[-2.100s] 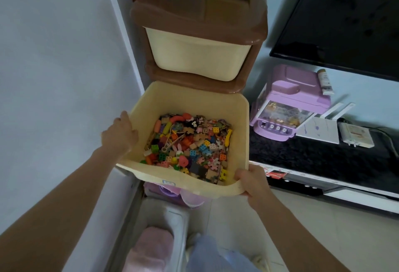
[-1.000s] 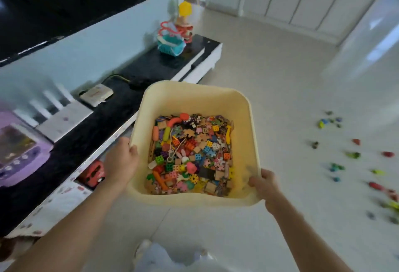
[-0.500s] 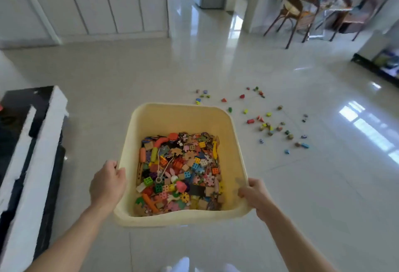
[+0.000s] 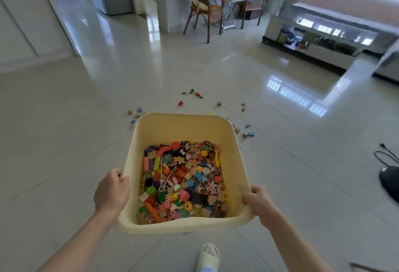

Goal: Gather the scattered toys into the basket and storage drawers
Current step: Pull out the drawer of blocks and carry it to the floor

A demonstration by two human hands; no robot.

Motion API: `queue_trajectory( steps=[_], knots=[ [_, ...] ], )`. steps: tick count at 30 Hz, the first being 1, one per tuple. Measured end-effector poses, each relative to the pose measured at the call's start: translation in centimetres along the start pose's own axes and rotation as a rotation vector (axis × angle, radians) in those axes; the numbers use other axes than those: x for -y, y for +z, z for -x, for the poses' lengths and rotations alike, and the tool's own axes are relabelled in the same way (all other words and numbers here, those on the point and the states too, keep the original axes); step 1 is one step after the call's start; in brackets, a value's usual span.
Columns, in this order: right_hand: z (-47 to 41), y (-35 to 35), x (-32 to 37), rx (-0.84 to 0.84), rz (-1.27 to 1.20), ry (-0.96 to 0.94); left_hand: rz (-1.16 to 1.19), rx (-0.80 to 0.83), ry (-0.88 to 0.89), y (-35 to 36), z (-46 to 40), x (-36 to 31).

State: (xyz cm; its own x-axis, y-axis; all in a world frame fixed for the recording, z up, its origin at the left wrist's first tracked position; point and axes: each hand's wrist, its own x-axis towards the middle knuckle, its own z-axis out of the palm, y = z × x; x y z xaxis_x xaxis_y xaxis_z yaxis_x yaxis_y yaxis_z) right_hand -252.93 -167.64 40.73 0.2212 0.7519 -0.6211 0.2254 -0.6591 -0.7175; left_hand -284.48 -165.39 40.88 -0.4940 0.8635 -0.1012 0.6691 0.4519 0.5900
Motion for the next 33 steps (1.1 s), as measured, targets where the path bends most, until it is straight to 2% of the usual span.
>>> queue_trajectory(
  steps=[9,14,20,25,29,31,33],
  knots=[
    [-12.5,-3.3,10.3,-0.009,0.036,0.009,0.038,-0.007,-0.056,5.0,-11.4,-8.7],
    [-19.8,-1.2,16.6,0.001,0.059,-0.007,0.101,-0.006,-0.107,6.5,-20.4,-11.0],
    [-27.5,2.7,23.7,-0.021,0.011,0.038,0.111,0.028,-0.082,7.4,-32.5,-14.0],
    [-33.0,5.7,29.2,0.037,-0.247,0.111,0.105,0.005,-0.071,7.1,-42.0,-16.7],
    [-39.3,8.3,32.1,0.085,-0.53,0.284,0.153,-0.024,-0.098,8.7,-48.3,-19.4],
    [-43.1,9.7,33.8,0.108,-0.542,0.36,0.181,-0.031,-0.132,9.9,-51.5,-20.3],
    [-47.6,11.0,35.7,0.081,-0.523,0.357,0.269,0.004,-0.18,11.2,-55.4,-20.7]
  ],
)
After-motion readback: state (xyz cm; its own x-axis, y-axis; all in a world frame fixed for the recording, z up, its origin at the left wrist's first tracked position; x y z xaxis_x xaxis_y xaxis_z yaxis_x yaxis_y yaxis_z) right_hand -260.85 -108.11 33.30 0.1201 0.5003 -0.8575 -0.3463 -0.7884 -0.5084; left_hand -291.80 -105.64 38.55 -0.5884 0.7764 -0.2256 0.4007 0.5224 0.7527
